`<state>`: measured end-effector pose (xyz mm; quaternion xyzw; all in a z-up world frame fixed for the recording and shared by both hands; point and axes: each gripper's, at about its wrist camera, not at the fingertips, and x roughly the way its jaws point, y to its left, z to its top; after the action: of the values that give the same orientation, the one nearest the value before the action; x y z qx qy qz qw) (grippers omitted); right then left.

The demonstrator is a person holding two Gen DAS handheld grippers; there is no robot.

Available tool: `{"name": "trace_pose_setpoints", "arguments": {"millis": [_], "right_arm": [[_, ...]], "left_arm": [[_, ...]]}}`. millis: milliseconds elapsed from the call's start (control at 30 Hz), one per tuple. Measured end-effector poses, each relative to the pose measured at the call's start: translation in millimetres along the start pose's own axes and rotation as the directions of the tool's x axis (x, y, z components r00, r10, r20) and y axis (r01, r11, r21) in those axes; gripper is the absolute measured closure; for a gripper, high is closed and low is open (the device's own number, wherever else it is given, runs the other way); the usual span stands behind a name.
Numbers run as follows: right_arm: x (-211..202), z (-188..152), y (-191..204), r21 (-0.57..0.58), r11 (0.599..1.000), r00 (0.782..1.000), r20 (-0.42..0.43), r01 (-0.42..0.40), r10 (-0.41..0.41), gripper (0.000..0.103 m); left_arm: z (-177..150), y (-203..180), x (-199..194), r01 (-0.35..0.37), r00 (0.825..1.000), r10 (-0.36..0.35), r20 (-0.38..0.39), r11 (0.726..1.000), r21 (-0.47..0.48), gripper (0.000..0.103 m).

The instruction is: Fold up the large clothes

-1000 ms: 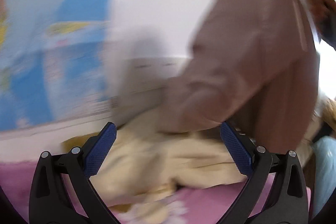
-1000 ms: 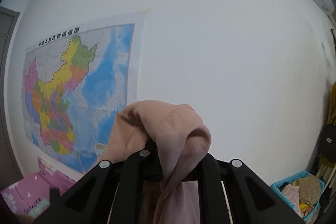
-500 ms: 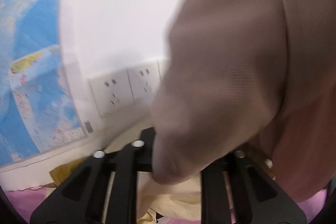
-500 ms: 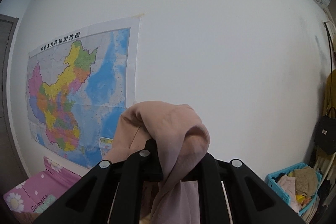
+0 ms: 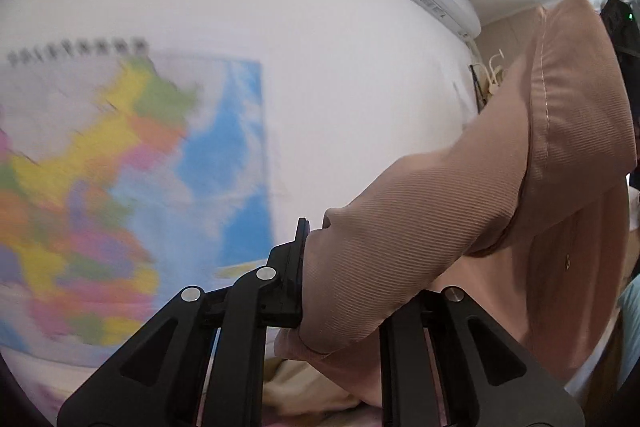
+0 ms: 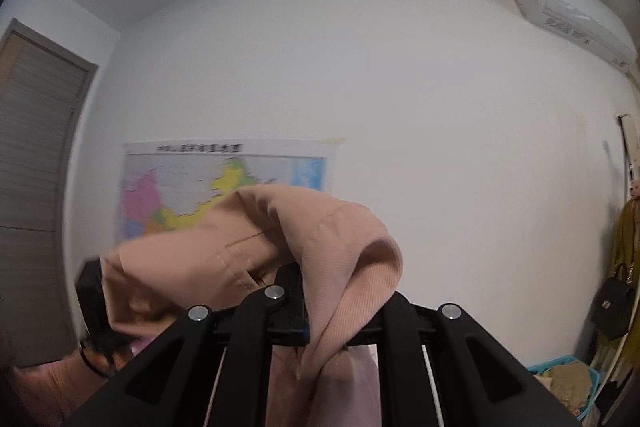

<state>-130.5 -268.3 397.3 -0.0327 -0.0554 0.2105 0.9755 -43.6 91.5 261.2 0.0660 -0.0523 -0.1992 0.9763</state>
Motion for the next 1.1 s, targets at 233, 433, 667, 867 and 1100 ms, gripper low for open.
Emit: {"name": "trace_pose_setpoints", "arguments": {"millis": [233, 433, 667, 867, 1100], "right_arm": [[-9, -47, 41, 0.148, 0.967, 0.970, -0.095, -0.209, 0.225, 0.094], [3, -80, 72, 0.207, 0.914, 0.928, -0.065, -0.348, 0.368, 0.094], [172, -180, 72, 0.433, 0.856, 0.838, -0.324, -0.282, 0.439, 0.094], [318, -354, 114, 0.479, 0.873, 0.602, -0.671, -0.094, 0.433, 0.094], [368, -441, 125, 0.501, 0.865, 0.485, -0.752, -0.018, 0.446, 0.094]], "left_arm": [[13, 26, -110, -0.151, 0.977, 0.160, -0.145, 0.986, 0.070, 0.089], [34, 28, -188, -0.254, 0.950, 0.270, -0.154, 0.960, 0.117, 0.088], [-39, 106, -103, -0.353, 0.825, 0.325, -0.463, 0.935, 0.028, 0.086], [-224, 191, 2, -0.488, 0.510, 0.249, -0.823, 0.872, -0.039, 0.086], [-319, 242, 38, -0.551, 0.398, 0.121, -0.909, 0.824, -0.131, 0.086]]}}
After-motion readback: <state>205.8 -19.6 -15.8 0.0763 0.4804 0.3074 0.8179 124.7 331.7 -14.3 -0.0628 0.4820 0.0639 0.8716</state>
